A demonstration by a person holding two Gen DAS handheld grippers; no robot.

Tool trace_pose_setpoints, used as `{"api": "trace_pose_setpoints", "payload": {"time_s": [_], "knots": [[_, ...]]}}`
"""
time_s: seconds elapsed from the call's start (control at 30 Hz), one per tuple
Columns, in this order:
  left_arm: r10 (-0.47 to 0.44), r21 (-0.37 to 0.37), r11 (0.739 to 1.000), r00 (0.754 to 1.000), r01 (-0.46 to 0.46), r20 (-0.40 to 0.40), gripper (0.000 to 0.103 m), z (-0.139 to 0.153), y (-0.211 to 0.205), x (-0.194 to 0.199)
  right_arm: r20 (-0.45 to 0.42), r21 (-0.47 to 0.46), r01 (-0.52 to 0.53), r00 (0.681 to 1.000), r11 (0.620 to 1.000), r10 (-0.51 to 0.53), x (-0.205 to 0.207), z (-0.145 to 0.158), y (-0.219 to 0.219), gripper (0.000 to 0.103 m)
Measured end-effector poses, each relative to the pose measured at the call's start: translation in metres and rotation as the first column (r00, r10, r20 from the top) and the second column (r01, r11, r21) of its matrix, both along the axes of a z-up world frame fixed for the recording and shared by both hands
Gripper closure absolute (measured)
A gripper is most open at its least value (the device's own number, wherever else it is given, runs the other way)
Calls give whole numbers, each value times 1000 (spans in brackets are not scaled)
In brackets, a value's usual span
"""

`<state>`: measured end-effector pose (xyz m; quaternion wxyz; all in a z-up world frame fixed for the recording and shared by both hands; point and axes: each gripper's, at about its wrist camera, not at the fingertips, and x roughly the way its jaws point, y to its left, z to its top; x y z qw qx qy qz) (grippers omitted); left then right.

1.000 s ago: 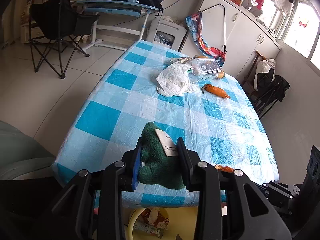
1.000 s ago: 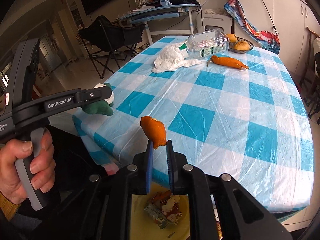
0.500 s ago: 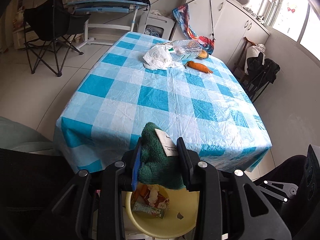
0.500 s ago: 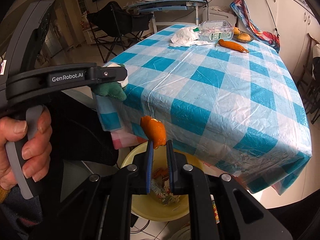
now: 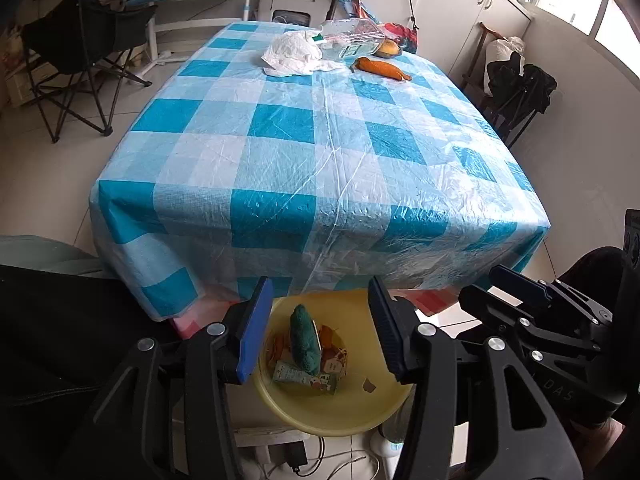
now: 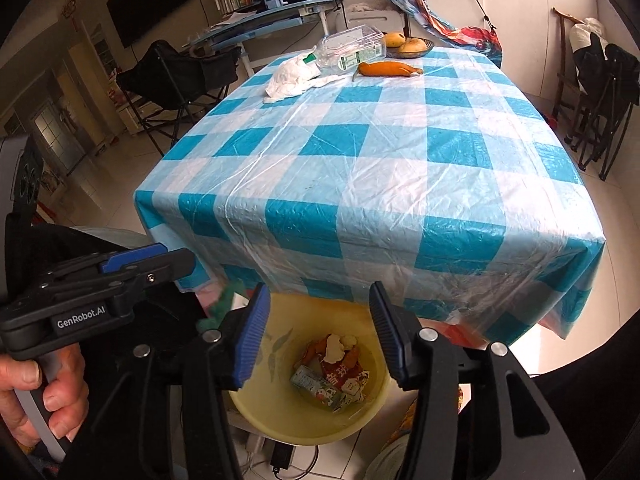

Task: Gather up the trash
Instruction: 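Carry plush and peel to the yellow basin and open both grippers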

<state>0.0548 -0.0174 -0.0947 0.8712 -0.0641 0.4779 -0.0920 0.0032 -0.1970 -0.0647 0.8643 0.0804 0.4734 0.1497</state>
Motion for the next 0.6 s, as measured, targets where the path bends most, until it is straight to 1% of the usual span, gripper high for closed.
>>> {"api": "trace_pose_setpoints", "payload": {"time_s": [0.2,0.3,0.6], "knots": [[43,-3,999,998,-43,50,44,9,7,1,12,-37,-36,999,999,36,-4,-1,9,44],[56,-2,998,996,-56,70,42,12,9,1,12,-51,-52,999,997,53,-5,-2,13,44],[66,-5,998,994,-66,82,39,12,10,2,7,-62,-65,998,996,65,-3,-5,15,44]]}}
